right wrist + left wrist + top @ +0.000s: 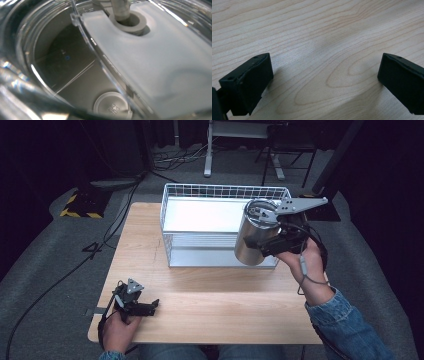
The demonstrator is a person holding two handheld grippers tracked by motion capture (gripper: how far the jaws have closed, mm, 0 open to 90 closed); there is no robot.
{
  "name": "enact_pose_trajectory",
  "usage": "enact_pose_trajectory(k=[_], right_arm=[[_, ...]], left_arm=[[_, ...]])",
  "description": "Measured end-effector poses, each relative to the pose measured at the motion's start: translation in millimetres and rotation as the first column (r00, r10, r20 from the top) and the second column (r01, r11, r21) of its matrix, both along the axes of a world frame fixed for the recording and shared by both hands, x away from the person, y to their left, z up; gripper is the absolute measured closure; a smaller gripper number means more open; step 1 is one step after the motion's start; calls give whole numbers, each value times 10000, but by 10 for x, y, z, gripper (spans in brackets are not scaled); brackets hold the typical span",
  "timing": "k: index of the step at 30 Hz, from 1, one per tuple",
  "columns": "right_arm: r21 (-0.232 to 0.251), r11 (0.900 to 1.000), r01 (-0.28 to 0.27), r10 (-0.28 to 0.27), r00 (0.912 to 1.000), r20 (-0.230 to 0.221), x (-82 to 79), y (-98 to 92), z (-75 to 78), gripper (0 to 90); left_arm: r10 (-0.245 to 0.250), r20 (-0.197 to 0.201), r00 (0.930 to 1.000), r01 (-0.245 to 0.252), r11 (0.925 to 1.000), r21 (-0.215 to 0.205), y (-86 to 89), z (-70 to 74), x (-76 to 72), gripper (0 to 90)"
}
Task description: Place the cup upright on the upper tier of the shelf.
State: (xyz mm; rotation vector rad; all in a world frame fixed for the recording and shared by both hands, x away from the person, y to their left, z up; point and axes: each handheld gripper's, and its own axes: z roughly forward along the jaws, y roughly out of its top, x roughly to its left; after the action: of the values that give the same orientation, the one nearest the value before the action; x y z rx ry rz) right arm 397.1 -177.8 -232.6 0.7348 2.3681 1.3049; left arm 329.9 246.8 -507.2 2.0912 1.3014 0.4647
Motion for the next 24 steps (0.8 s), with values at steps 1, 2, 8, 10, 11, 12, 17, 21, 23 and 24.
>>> enact_pose_trajectory(k=[1, 2, 8, 10, 11, 12, 17, 21, 23, 24], right_arm=[[5, 10000, 5, -5, 10000, 5, 23, 13, 10, 36], [5, 10000, 5, -5, 10000, 5, 23, 13, 10, 36], [66, 9999, 150, -149, 9999, -85, 244, 123, 79, 36], [73, 9998, 202, -202, 9997, -108, 280, 131, 85, 36], [113, 9994, 315, -313, 9994, -143, 369, 149, 97, 36], [119, 9992, 392, -390, 9991, -172, 398, 155, 100, 36], [-21, 9978, 658, -658, 9977, -189, 562, 209, 128, 36], [-15, 9959, 906, -906, 9958, -137, 694, 256, 153, 36], [3, 9946, 1034, -1034, 9946, -110, 786, 291, 150, 36], [3, 9946, 1034, -1034, 9946, -110, 786, 291, 150, 36]], left_arm=[[3, 1, 10000, -3, 10000, -1, 0, 0, 0, 5], [3, 1, 10000, -3, 10000, -1, 0, 0, 0, 5], [-53, 4, 10000, 53, 10000, -6, 2, 0, 8, 5], [-46, 7, 10000, 46, 10000, -17, 1, 0, 9, 5], [-50, 6, 10000, 50, 10000, -13, 2, 0, 9, 5], [-46, 5, 10000, 46, 10000, -15, 1, 0, 10, 5], [-55, 3, 10000, 55, 10000, -12, 2, 0, 11, 5], [-52, 3, 10000, 52, 10000, -13, 2, 0, 11, 5], [-57, -8, 10000, 57, 10000, -2, 2, 1, 11, 5], [-57, -8, 10000, 57, 10000, -2, 2, 1, 11, 5]])
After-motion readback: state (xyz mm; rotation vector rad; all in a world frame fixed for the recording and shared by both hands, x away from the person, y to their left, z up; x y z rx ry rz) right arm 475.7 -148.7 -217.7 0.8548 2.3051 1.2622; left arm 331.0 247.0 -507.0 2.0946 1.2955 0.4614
